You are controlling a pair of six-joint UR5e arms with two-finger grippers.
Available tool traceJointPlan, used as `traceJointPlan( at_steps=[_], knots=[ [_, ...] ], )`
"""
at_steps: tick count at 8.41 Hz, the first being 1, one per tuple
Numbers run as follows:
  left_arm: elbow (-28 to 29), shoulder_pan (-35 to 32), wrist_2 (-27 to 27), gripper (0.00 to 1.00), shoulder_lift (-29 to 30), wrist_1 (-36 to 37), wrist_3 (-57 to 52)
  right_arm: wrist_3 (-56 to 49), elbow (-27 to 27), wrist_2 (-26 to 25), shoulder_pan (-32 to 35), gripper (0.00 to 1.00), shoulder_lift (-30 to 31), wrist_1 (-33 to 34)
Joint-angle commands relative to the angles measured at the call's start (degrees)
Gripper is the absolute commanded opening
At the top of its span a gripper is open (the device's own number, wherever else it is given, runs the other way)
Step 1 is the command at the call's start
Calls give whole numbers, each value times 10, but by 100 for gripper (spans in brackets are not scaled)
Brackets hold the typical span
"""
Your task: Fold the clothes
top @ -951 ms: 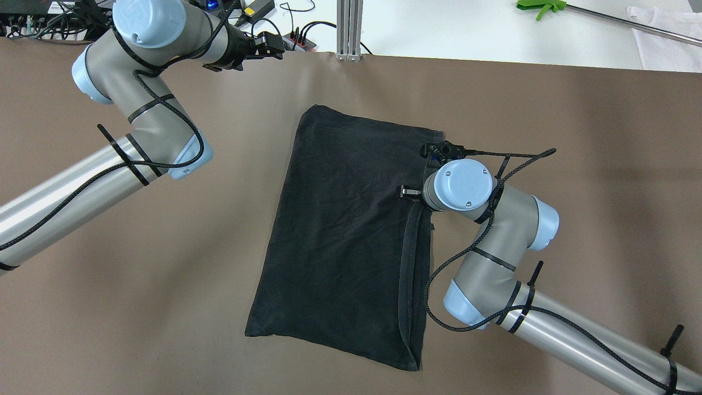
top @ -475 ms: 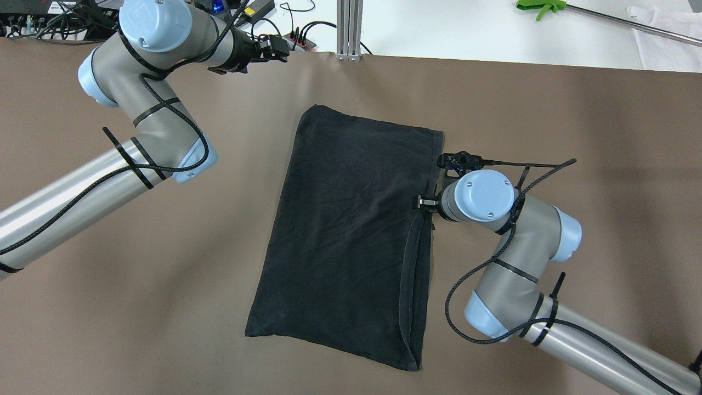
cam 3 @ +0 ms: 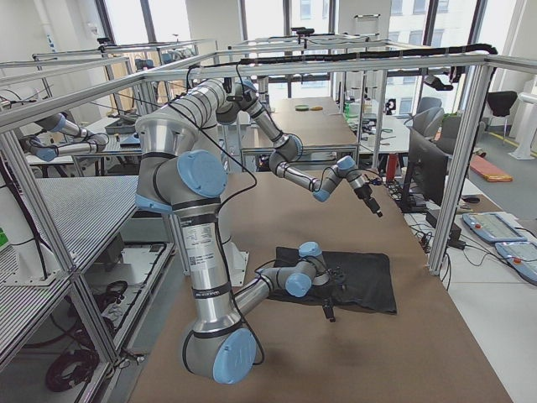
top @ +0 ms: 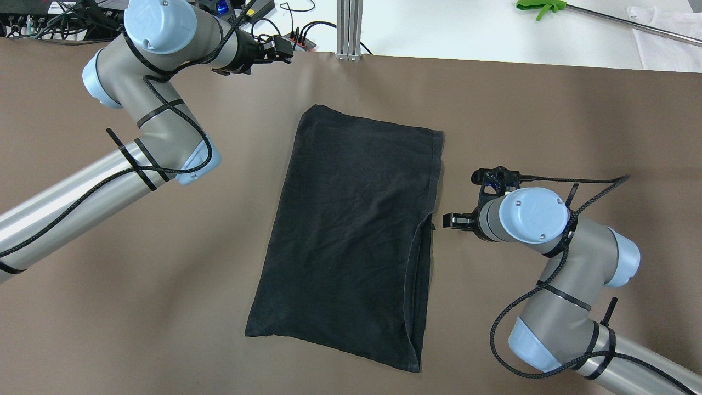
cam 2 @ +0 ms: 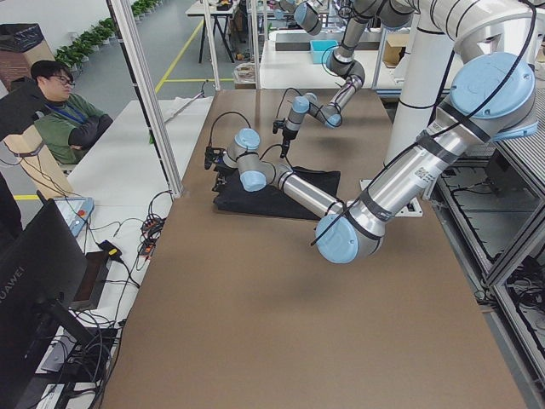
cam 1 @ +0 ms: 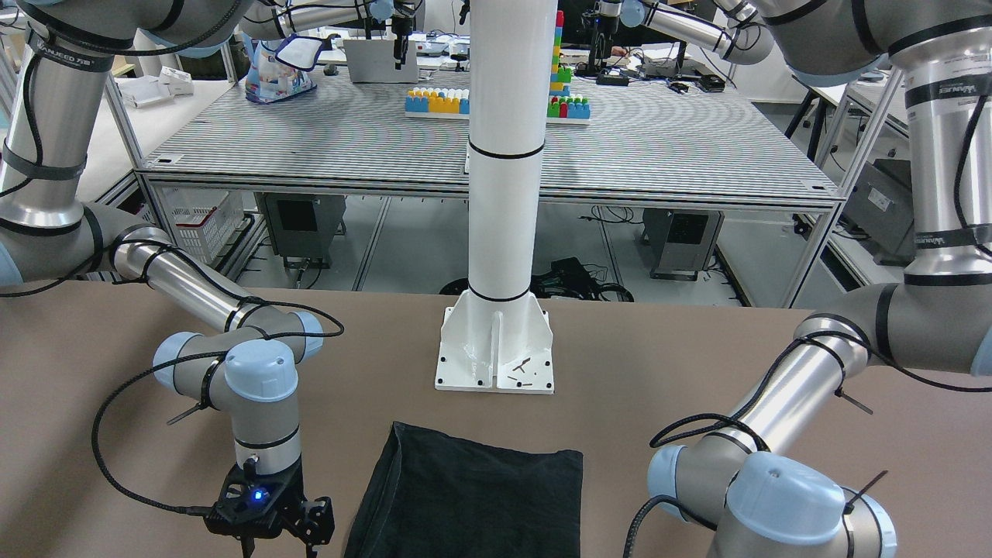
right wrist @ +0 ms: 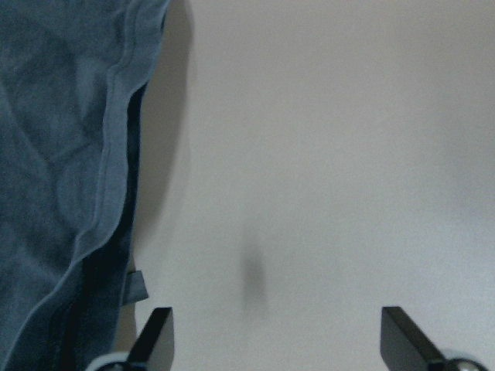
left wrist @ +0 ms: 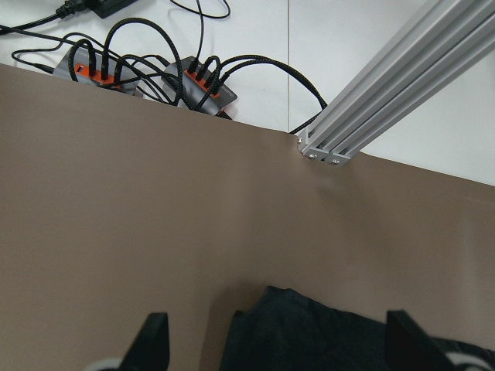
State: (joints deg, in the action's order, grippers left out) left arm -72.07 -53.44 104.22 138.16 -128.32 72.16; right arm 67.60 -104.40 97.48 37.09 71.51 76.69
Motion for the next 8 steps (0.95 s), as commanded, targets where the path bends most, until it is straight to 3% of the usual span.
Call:
traceJointPlan(
  at_steps=[1, 4, 6, 8],
  knots=[
    [0, 0, 0, 100, 1, 0, 0, 27, -3, 3, -2, 94, -55, -2],
    [0, 0, 0, 100, 2, 1, 0, 34, 75, -48, -33, 94, -114, -125],
    [0, -1, 1, 100, 2, 0, 0, 35, 123, -53, -44, 94, -146, -131],
    [0, -1, 1, 100, 1, 0, 0, 35, 132, -54, -61, 94, -144, -131]
  ],
)
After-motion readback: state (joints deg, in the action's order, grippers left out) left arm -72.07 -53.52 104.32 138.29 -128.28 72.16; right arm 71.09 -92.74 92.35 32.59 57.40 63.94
